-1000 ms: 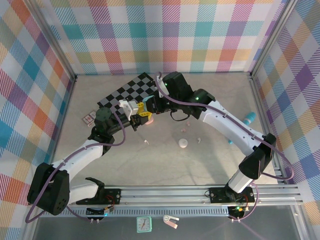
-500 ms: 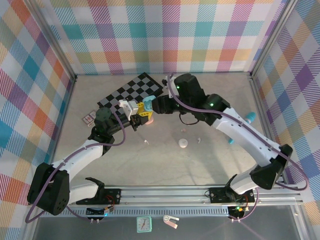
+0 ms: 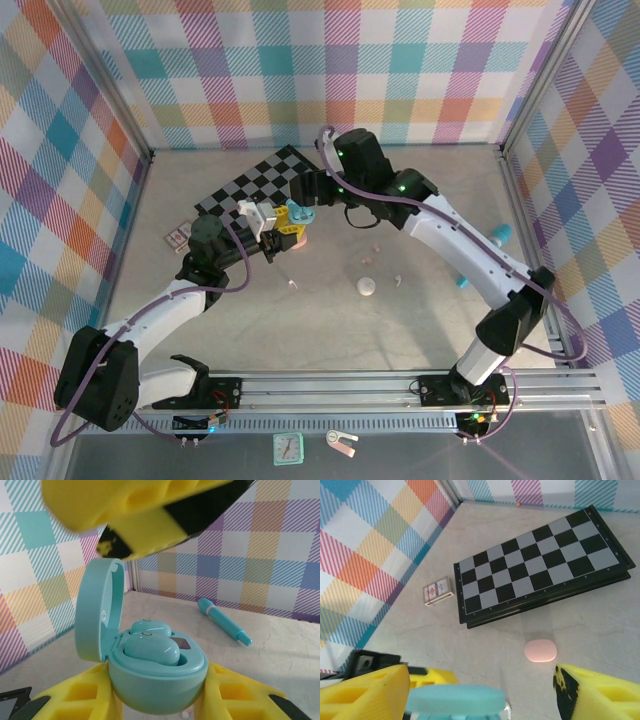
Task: Insert the wireless bluetooth earbuds into the charging case
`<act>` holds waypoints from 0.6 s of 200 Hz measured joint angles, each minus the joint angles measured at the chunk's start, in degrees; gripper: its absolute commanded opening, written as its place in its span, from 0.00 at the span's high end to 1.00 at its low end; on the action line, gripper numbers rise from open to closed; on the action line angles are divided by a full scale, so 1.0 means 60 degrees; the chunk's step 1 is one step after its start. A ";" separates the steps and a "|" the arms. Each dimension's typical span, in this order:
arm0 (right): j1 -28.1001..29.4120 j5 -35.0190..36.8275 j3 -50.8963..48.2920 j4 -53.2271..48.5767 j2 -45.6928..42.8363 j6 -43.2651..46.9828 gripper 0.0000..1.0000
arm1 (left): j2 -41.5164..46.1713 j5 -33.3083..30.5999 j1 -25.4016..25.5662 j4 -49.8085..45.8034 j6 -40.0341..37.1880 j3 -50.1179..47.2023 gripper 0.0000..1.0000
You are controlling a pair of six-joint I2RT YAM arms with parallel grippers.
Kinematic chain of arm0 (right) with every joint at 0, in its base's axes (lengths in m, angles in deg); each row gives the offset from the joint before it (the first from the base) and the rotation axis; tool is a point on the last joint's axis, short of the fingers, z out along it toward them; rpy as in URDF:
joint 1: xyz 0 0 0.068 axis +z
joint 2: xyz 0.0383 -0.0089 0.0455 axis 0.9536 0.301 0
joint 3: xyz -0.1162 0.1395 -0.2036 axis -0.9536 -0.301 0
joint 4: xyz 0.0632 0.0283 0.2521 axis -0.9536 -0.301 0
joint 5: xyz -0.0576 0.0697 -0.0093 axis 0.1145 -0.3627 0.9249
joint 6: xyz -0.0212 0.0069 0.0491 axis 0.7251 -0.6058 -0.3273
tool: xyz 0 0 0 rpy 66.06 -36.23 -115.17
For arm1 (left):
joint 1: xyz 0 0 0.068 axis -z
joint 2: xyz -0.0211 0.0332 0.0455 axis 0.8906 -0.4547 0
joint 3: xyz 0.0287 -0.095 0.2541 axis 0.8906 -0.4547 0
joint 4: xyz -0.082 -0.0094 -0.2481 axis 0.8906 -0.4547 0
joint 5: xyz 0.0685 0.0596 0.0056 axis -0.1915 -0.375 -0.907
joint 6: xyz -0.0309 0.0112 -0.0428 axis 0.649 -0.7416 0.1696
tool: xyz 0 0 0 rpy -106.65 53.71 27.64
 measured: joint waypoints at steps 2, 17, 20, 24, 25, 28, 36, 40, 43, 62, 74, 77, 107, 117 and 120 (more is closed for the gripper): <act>0.0000 0.0004 0.0000 -0.0007 0.0022 0.0004 0.24 | 0.0004 0.0000 0.0000 0.0000 0.0000 0.0000 0.77; -0.0033 -0.0044 0.0018 -0.0055 0.0160 0.0029 0.24 | 0.0007 0.0004 0.0000 -0.0047 0.0000 0.0000 0.77; -0.0044 -0.0047 0.0022 -0.0084 0.0164 0.0040 0.24 | 0.0004 0.0000 0.0000 -0.0051 0.0000 0.0000 0.77; -0.0051 -0.0073 0.0022 -0.0109 0.0164 0.0051 0.24 | 0.0004 0.0000 0.0000 -0.0062 0.0000 0.0000 0.77; -0.0051 -0.0076 0.0022 -0.0120 0.0164 0.0058 0.24 | 0.0004 0.0000 0.0000 -0.0066 0.0000 0.0000 0.77; -0.0055 -0.0087 0.0033 -0.0138 0.0164 0.0084 0.24 | 0.0004 0.0004 0.0000 -0.0066 0.0000 0.0000 0.77; -0.0066 -0.0138 0.0051 -0.0175 0.0153 0.0120 0.24 | 0.0004 0.0004 0.0000 -0.0055 0.0000 0.0000 0.77; -0.0066 -0.0157 0.0051 -0.0186 0.0153 0.0157 0.24 | 0.0004 0.0000 0.0000 -0.0055 0.0000 0.0000 0.77; -0.0069 -0.0189 0.0051 -0.0208 0.0146 0.0157 0.24 | 0.0004 -0.0007 0.0000 -0.0055 0.0000 0.0000 0.77; -0.0073 -0.0331 -0.0084 -0.0215 0.0029 0.0182 0.24 | 0.0004 -0.0015 0.0000 -0.0058 0.0000 0.0000 0.77; -0.0087 -0.0437 -0.0364 -0.0204 -0.0197 0.0175 0.24 | 0.0004 -0.0051 0.0000 -0.0058 0.0000 0.0000 0.77; -0.0087 -0.0448 -0.0437 -0.0208 -0.0262 0.0168 0.24 | 0.0004 -0.0051 0.0000 -0.0051 0.0000 0.0000 0.77; -0.0178 -0.0776 -0.1268 -0.0069 -0.0907 -0.0186 0.21 | 0.0004 -0.0055 0.0000 0.0080 0.0007 0.0066 0.77; -0.0273 -0.1158 -0.1716 0.0178 -0.1239 -0.0514 0.21 | 0.0004 -0.0055 0.0000 0.0178 0.0044 0.0080 0.77; -0.0324 -0.1308 -0.1880 0.0310 -0.1344 -0.0641 0.21 | 0.0004 -0.0055 0.0000 0.0222 0.0080 0.0084 0.77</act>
